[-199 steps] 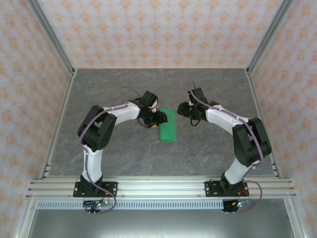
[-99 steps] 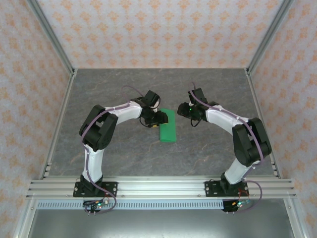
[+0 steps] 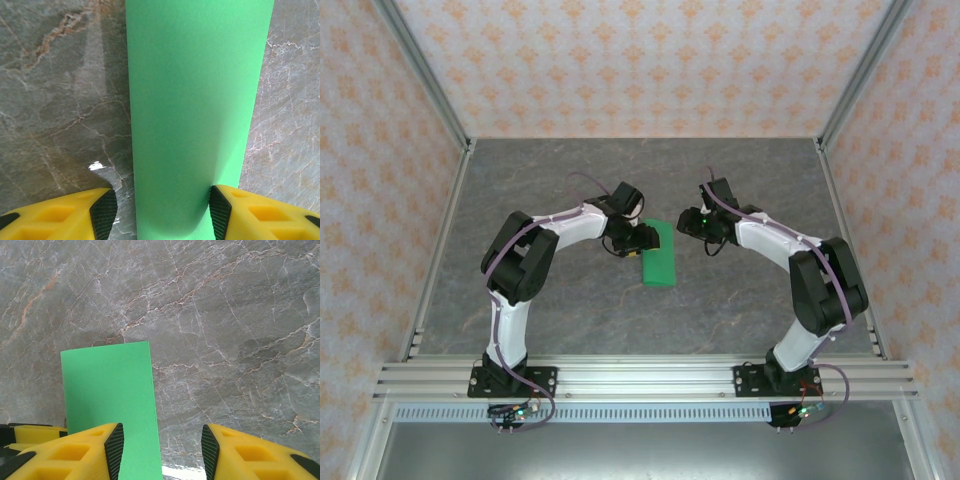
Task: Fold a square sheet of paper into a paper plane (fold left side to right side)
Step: First fold in half a square sheet of paper at the center of the table, then hold the square sheet of paper at the center of the table.
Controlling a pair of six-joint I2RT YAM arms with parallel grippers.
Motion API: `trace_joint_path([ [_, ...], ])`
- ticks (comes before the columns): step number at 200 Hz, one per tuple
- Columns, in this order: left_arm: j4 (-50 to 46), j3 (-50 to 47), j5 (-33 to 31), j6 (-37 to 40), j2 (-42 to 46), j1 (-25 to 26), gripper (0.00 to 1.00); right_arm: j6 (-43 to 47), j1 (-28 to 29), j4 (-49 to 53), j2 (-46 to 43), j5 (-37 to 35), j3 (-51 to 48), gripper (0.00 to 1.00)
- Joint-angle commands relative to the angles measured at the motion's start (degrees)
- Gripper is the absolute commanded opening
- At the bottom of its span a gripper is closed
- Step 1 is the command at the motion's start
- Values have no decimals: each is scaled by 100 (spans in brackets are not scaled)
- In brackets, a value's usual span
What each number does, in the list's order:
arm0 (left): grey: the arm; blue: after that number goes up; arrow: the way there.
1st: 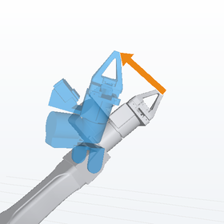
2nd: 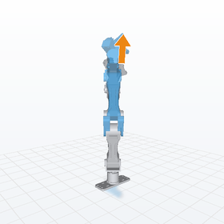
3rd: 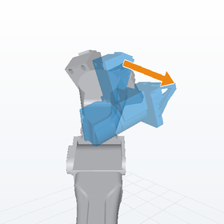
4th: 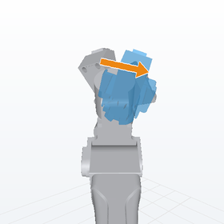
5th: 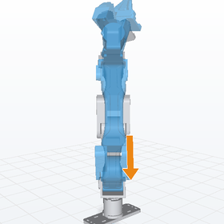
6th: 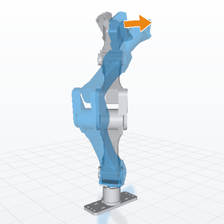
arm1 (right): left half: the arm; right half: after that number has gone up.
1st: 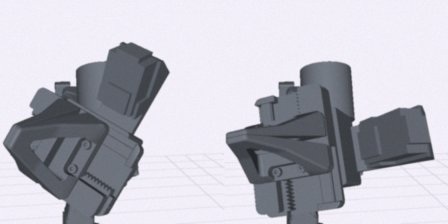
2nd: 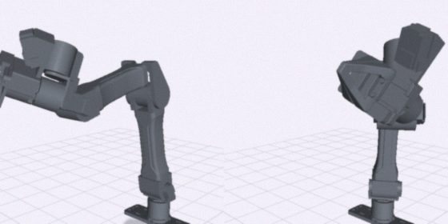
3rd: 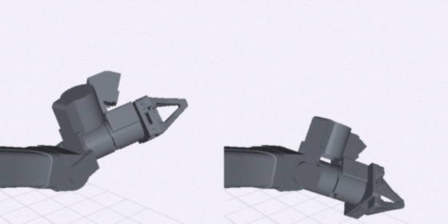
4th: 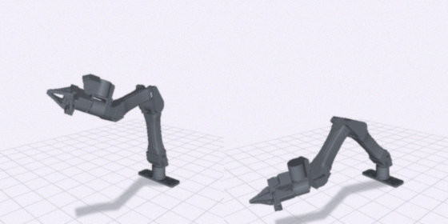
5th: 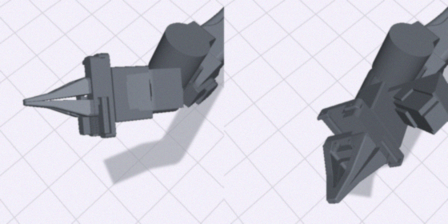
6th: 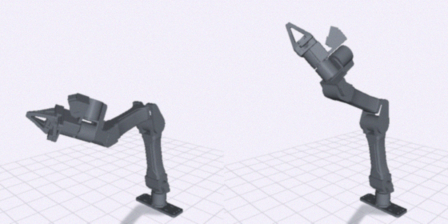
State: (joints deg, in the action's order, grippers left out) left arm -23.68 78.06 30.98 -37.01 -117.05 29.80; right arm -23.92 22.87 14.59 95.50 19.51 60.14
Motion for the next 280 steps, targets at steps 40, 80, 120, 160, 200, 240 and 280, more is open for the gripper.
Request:
trace_joint_path([
  [40, -190, -98, -266, 133, -529, 149, 58, -26, 26, -76, 55, 295, -108, 45],
  [80, -196, -98, -273, 125, -529, 149, 58, -128, 98, -235, 321, 776, -82, 33],
  [120, -194, -98, -268, 124, -529, 156, 58, -277, 153, -405, 661, 1127, -37, 11],
  [160, -198, -98, -277, 124, -527, 153, 58, -344, 184, -455, 932, 1266, 16, 8],
  [200, -198, -98, -278, 133, -526, 149, 58, -360, 187, -405, 1108, 1301, 42, 8],
  [240, -207, -107, -275, 142, -506, 149, 58, -318, 189, -184, 1262, 1190, 102, 8],
  [280, -215, -107, -294, 150, -390, 151, 58, -244, 183, 96, 1444, 1040, 146, 8],
])
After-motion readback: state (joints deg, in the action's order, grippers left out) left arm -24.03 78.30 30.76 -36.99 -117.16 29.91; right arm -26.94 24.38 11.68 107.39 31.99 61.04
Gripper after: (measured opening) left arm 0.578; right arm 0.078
